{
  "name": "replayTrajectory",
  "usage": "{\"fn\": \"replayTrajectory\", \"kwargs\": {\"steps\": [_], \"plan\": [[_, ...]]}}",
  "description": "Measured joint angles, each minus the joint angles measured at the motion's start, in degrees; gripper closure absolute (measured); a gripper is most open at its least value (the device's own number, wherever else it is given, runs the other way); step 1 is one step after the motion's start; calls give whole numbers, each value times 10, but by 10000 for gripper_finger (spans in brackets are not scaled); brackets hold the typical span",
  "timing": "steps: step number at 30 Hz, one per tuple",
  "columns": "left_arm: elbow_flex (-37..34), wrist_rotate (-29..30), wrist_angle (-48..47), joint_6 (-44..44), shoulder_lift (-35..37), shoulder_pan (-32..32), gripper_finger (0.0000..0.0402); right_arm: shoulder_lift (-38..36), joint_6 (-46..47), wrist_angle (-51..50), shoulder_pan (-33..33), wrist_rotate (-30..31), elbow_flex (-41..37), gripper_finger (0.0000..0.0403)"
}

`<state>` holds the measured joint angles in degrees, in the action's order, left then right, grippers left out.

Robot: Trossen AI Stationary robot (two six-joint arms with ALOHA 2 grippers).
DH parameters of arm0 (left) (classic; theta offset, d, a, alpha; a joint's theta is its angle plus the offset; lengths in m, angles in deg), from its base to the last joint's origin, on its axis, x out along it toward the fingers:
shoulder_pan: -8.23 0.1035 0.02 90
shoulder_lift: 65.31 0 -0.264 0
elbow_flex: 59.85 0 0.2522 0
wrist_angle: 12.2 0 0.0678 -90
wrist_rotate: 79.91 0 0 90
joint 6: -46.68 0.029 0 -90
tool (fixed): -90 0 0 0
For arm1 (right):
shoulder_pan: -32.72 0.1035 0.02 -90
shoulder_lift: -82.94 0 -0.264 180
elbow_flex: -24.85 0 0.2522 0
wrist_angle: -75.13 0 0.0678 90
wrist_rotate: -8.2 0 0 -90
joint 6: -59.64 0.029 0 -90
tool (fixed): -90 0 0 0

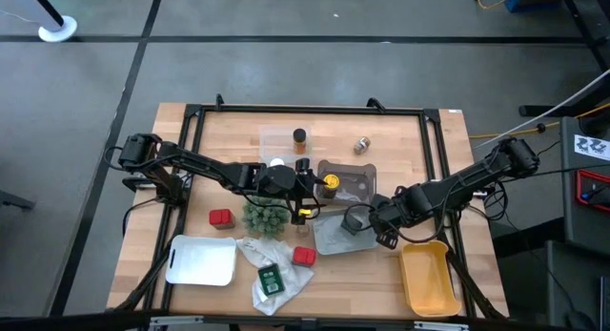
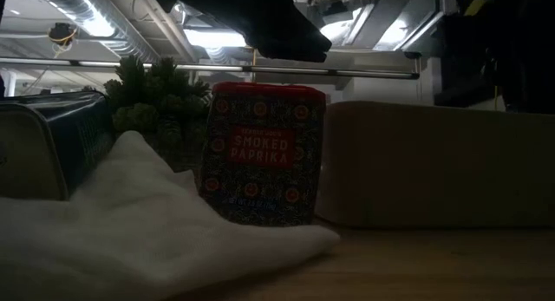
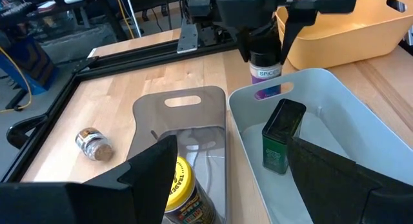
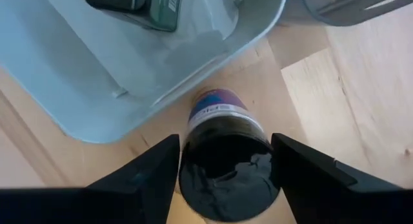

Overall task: Sort spices by type
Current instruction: Put the black seasoning bottle into the top transparent bin aligned with the other black seasoning bottle

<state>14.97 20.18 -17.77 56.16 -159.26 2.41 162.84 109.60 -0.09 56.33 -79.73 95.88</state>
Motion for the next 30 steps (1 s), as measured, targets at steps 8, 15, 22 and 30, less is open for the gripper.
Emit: {"fn": "replayTrajectory", "kwargs": {"steps": [8,15,22,30], "plan": [[0,0,2,1,0,0,125,0,3,2,0,0,0,196],[0,1,2,12,9,0,125,0,-7,-7,0,-12,11,196],[0,9,-21,17,62,13,125,-1,-24,-49,-1,-14,66,196],[0,11,-105,15,140,49,125,-1,-69,-146,-43,-1,141,196]]}}
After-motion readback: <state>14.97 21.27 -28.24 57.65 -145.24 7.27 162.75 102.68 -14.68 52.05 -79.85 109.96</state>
